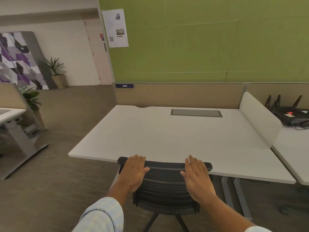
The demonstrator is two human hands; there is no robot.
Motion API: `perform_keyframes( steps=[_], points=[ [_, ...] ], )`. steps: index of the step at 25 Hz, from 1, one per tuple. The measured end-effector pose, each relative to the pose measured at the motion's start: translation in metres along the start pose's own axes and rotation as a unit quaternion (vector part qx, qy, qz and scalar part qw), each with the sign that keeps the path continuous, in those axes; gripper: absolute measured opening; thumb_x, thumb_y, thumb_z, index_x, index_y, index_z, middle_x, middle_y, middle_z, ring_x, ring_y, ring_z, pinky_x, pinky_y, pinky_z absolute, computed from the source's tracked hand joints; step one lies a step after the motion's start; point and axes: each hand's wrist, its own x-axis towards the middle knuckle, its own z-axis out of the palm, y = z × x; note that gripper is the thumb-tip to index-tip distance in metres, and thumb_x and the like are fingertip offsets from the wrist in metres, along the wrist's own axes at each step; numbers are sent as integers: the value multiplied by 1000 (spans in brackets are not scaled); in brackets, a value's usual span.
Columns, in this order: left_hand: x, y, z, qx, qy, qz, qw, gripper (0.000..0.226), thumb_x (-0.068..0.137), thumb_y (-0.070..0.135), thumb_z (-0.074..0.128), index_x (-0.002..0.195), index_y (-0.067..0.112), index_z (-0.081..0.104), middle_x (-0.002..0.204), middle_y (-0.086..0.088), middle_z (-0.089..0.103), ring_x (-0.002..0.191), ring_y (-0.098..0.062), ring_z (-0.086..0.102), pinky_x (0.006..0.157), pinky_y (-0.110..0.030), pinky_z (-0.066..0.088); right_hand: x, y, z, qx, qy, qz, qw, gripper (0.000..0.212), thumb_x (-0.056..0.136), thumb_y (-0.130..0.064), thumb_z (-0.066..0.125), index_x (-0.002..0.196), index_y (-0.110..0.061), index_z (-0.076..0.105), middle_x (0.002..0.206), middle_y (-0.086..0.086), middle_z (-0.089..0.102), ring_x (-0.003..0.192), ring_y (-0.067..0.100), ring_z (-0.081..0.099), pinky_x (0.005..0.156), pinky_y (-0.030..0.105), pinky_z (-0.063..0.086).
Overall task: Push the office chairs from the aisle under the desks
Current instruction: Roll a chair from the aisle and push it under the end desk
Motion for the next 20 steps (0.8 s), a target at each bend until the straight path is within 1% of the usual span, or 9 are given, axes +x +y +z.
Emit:
perform_keyframes(
  steps=[3,5,7,10,12,14,16,18,20],
  points=[
    [8,2,-1,-2,-3,-3,1000,65,111,54,23,164,17,22,172,-6,23,161,-26,10,132,-44,5,8,3,0,-3,-21,7,1000,99,89,-58,-37,168,-10,2,176,15,-6,161,32,-10,113,39,-32],
    [13,1,-2,4,-14,-1,1000,65,112,52,22,165,16,19,174,-7,19,162,-26,6,132,-42,0,10,3,2,-4,-31,10,999,93,93,-57,-31,167,-11,1,176,14,-4,161,31,-9,111,37,-33],
    [19,-2,-3,13,-35,0,999,66,112,52,21,166,15,15,175,-7,16,162,-25,2,132,-42,-2,9,0,3,11,-30,8,999,89,95,-56,-24,167,-11,1,176,14,-2,161,31,-7,112,37,-31],
    [21,-12,-8,14,-59,-10,998,68,111,52,20,167,14,12,176,-7,12,162,-24,-1,131,-41,-3,14,-10,4,16,-30,6,999,86,97,-53,-24,167,-10,2,176,16,0,161,33,-4,115,40,-27],
    [22,-12,-13,12,-65,-14,998,70,110,55,20,166,14,12,175,-7,12,162,-24,1,131,-41,-3,15,-12,1,12,-28,0,1000,85,98,-53,-20,167,-9,3,176,17,2,161,34,-1,116,41,-26],
    [21,-8,-15,7,-68,-20,997,75,108,61,19,166,13,15,175,-8,16,162,-24,4,132,-42,-2,17,-10,-3,5,-40,-1,999,80,103,-53,-12,167,-8,2,176,17,3,161,34,0,119,42,-22],
    [20,-3,-15,11,-63,-33,997,82,104,67,15,166,12,17,174,-9,19,162,-26,7,132,-43,-1,17,-7,-3,10,-53,-7,999,78,106,-59,-2,167,-9,-3,176,15,-3,161,31,-5,116,40,-26],
    [22,1,-16,19,-62,-45,997,87,102,70,10,165,12,18,174,-10,20,162,-26,7,132,-44,0,19,-4,-5,38,-72,-10,997,85,104,-68,0,167,-11,-8,176,11,-9,161,28,-9,111,35,-30],
    [26,10,-17,31,-79,-43,995,89,101,71,7,166,12,15,175,-9,17,162,-25,5,131,-44,-1,21,6,-4,68,-70,-2,995,89,102,-72,0,167,-13,-9,176,9,-8,161,27,-7,114,34,-25]
  ],
)
